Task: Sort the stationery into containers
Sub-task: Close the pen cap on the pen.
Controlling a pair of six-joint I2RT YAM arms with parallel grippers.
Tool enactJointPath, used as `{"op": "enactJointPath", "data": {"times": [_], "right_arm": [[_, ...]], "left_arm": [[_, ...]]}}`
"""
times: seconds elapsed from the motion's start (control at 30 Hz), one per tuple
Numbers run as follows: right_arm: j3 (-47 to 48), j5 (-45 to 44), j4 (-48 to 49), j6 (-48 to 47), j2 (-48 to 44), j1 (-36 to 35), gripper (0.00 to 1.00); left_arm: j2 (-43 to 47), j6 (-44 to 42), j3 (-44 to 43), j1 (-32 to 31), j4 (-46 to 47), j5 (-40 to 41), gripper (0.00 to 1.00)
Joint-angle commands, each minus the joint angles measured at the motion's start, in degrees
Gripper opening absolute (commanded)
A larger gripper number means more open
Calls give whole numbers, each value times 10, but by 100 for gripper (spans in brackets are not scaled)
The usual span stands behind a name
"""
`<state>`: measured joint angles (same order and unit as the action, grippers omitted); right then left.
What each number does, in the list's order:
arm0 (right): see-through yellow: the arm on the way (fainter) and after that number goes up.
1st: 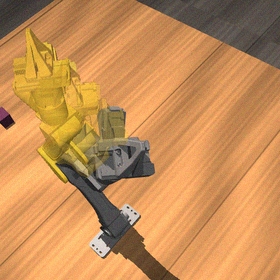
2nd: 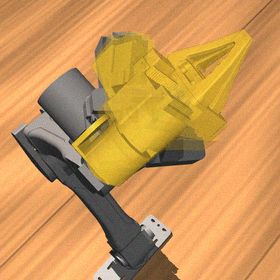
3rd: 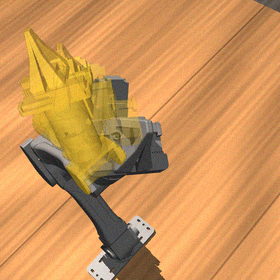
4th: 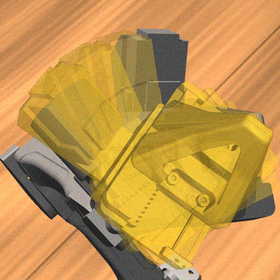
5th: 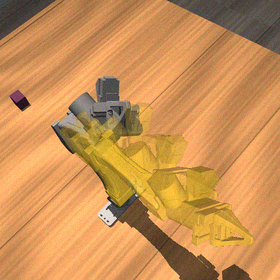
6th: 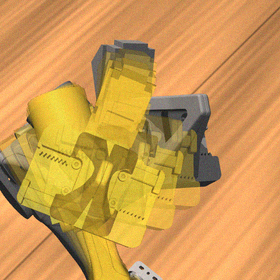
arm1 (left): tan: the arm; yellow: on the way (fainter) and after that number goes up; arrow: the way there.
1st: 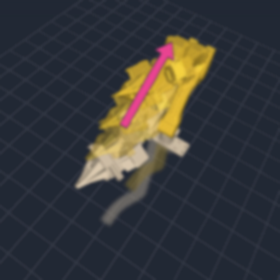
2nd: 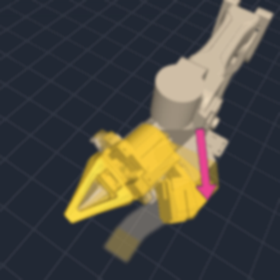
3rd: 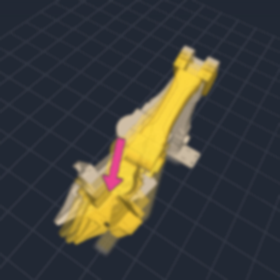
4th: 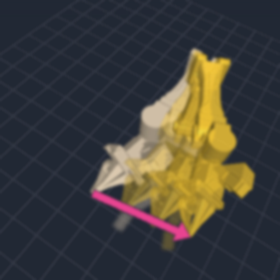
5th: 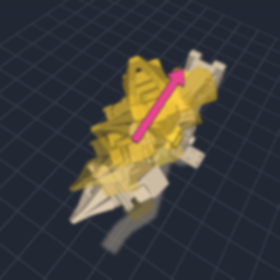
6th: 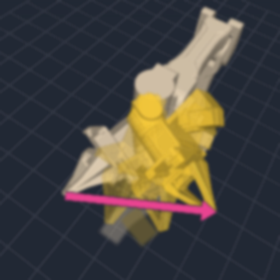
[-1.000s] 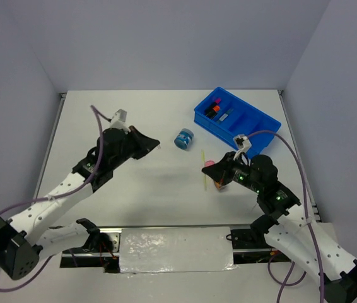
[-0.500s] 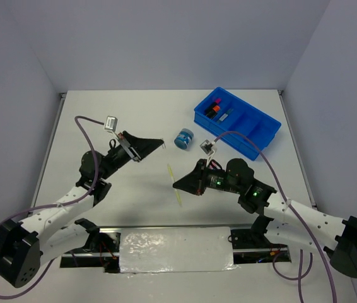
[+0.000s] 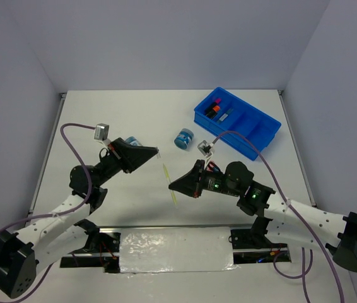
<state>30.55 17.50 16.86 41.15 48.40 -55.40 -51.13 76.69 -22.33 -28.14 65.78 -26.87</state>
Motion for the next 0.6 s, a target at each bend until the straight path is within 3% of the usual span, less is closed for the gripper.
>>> {"op": "enactJointPath", "data": {"times": [0.0,0.57], "right_arm": [[36,-22,34,-25,-1,-15,0],[64,-65,14,-58,18,-46,0]], "left_arm": [[18,-27,-9,3,18,2,0],[31,-29,11,3,14,13,0]]}}
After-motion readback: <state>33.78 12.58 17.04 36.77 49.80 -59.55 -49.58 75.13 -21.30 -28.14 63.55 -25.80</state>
